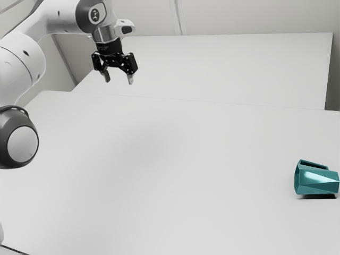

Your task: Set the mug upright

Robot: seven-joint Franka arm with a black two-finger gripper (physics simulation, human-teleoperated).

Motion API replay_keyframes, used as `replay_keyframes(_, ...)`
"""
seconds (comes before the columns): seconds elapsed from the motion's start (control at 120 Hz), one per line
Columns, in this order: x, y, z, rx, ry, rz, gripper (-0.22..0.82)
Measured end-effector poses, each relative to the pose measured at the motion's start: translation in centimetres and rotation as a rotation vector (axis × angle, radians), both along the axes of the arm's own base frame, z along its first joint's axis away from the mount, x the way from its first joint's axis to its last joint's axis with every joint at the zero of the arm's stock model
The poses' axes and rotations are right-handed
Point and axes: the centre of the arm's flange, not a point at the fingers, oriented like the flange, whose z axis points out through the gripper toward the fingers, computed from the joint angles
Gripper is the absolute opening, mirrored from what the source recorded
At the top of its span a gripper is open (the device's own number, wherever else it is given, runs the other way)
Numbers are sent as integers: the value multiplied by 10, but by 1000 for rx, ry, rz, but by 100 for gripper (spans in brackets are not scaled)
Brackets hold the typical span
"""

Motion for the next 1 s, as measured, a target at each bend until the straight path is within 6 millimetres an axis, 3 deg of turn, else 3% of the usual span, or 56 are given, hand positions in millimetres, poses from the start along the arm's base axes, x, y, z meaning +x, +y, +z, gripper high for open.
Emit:
replay_keyframes(0.2,-4,-2,6,4,-7,-4,60)
replay_keyframes(0.35,-23,-23,14,-20,-14,-33,60)
replay_keyframes(0.425,-36,-38,-3,-63,-3,-47,60)
replay_keyframes(0.733,-92,-143,-74,-420,34,-50,60)
replay_keyframes(0.883,-104,-212,-93,-581,18,-59,60)
replay_keyframes(1.0,-103,-247,-122,-671,26,-42,60)
